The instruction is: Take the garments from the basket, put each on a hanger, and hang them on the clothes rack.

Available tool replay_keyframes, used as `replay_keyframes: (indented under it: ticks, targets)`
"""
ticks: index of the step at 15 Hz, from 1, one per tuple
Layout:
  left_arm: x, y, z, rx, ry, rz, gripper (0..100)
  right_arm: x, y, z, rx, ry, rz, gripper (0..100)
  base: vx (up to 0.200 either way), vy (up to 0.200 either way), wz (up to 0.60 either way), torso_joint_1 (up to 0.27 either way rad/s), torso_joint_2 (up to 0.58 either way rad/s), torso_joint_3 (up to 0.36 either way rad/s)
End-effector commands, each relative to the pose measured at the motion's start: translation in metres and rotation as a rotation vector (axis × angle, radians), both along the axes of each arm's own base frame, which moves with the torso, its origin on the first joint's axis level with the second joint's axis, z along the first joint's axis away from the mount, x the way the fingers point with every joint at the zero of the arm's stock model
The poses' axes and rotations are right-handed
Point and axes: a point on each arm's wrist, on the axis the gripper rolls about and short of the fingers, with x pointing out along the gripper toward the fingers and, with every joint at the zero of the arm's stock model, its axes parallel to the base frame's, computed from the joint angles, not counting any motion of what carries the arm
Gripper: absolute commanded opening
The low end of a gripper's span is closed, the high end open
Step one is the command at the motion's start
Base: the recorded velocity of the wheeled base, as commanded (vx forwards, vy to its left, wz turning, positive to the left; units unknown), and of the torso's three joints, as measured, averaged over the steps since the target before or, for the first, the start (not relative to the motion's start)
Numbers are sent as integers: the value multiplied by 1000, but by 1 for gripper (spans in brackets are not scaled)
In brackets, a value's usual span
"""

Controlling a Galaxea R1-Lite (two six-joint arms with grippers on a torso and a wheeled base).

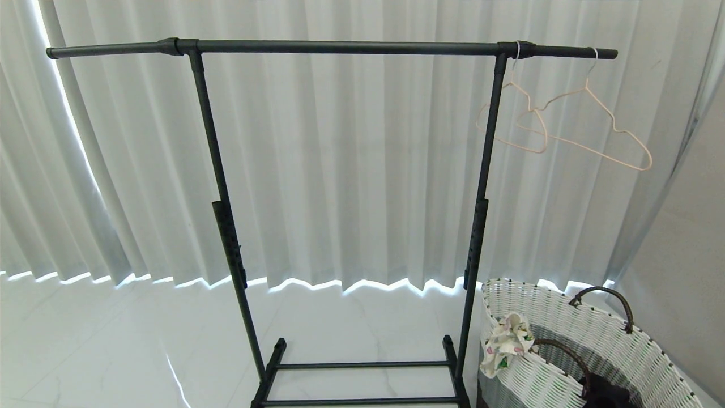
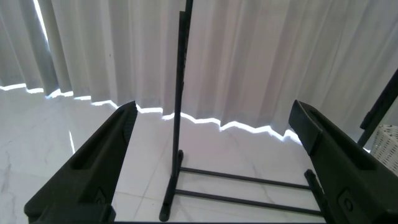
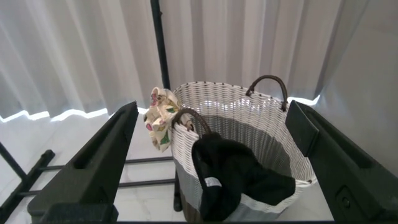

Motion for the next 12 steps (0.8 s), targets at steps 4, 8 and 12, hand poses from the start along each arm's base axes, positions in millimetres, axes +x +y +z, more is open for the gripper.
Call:
replay_keyframes:
  ticks: [4,8,12]
  targets:
    - [0,0,0,0,0,-1,100,-9,3,69,-22,-119,252,100,0,0,0,0,0,0]
    - [0,0,0,8,0,-1,100,87,5,99,-409,468,254,100,0,0,0,0,0,0]
    - [0,0,0,12,1,-2,100,144,-14,63,-699,851,326,100,0,0,0,0,0,0]
